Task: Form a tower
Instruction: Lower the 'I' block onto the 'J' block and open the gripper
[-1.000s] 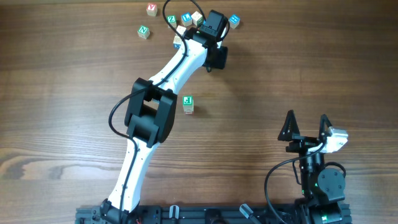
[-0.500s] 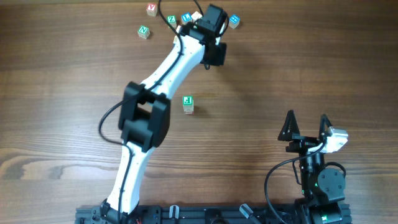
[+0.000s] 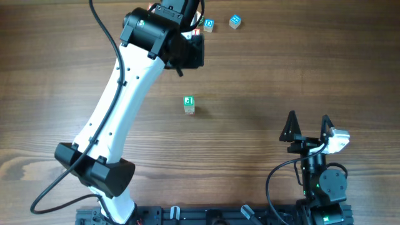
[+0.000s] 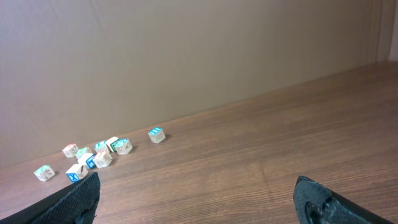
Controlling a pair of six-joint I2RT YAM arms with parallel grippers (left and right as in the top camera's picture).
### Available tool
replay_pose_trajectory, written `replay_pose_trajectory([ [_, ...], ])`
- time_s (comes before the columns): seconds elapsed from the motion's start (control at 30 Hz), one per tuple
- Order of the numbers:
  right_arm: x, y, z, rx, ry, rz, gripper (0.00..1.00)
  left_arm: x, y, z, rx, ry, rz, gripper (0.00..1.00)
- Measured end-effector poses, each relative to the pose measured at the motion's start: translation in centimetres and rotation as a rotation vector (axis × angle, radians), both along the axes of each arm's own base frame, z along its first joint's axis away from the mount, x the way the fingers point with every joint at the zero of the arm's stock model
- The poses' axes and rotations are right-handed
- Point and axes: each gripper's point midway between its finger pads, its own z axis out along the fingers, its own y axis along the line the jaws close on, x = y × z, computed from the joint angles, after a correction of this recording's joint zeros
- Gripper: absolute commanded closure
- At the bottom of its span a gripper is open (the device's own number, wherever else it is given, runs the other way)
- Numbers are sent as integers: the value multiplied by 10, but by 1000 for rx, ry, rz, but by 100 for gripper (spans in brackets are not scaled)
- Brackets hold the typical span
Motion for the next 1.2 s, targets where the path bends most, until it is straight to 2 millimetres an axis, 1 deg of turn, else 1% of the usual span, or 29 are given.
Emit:
replay_pose_trajectory([
  [0.07, 0, 0, 0, 0, 0, 0, 0, -4, 4, -8, 17, 31, 23, 80],
  [0.13, 0, 0, 0, 0, 0, 0, 0, -6, 9, -21, 41, 61, 60, 80],
  [0.2, 0, 0, 0, 0, 0, 0, 0, -10, 14, -40, 68, 105, 104, 77],
  [0.23, 0, 0, 0, 0, 0, 0, 0, -13, 17, -54, 84, 136, 131, 77],
  [0.3, 0, 0, 0, 0, 0, 0, 0, -17, 20, -74, 101, 175, 164, 76],
  [0.33, 0, 0, 0, 0, 0, 0, 0, -19, 21, -80, 107, 188, 172, 76],
  [0.37, 0, 0, 0, 0, 0, 0, 0, -21, 21, -93, 115, 205, 189, 76],
  [0.5, 0, 0, 0, 0, 0, 0, 0, -22, 20, -114, 116, 218, 220, 76],
  [0.67, 0, 0, 0, 0, 0, 0, 0, -22, 19, -125, 114, 222, 232, 75],
  [0.8, 0, 0, 0, 0, 0, 0, 0, -25, 18, -129, 120, 230, 229, 75],
  [1.03, 0, 0, 0, 0, 0, 0, 0, -29, 9, -133, 126, 224, 187, 74],
  [1.2, 0, 0, 0, 0, 0, 0, 0, -25, 8, -133, 127, 204, 166, 73],
])
